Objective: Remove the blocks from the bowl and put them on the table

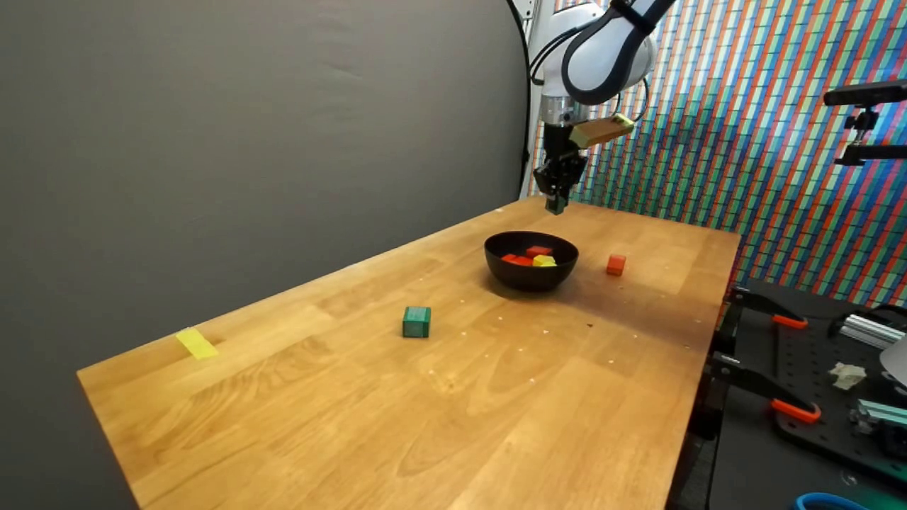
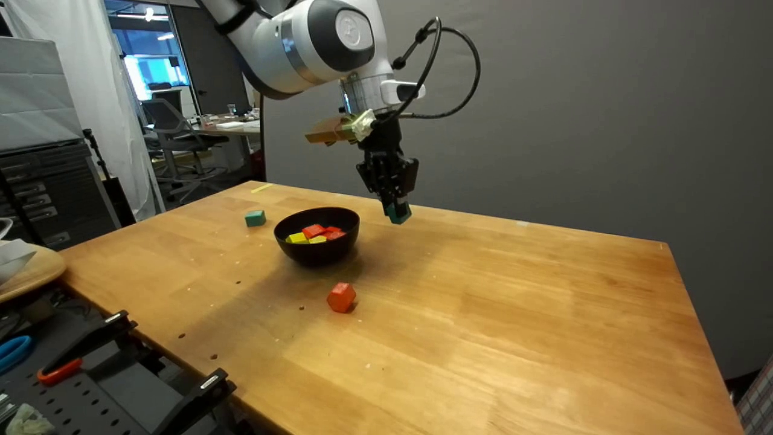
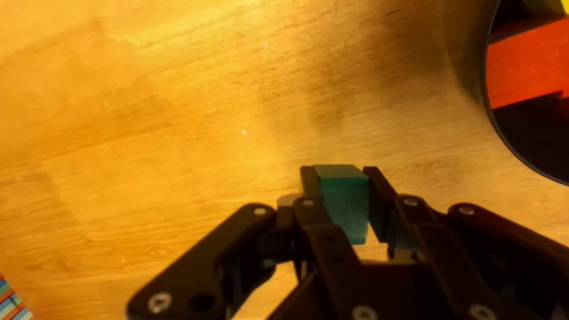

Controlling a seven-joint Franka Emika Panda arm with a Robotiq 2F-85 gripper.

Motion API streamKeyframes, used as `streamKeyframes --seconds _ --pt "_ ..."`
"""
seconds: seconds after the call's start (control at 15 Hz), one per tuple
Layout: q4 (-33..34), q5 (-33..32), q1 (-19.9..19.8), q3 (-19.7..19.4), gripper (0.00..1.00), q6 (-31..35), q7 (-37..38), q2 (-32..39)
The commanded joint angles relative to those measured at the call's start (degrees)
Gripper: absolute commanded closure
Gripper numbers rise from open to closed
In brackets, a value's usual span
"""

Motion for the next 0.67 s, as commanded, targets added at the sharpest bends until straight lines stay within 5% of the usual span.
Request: streamKeyframes --seconds 0.0,0.07,0.2,0.27,0.6 --pt "7.8 -0.1 1.3 -1.3 0.8 -2.6 0.9 7.8" --pt "9.2 0.3 1.2 -1.5 0.78 -3.0 0.7 9.3" --pt "11.2 0.8 0.9 -1.7 0.45 -3.9 0.1 11.6" --pt "11.9 1.0 0.9 -1.7 0.4 -4.3 -0.1 12.2" --pt "6.3 3.7 -0.6 1.4 0.01 -3.5 -7.6 3.4"
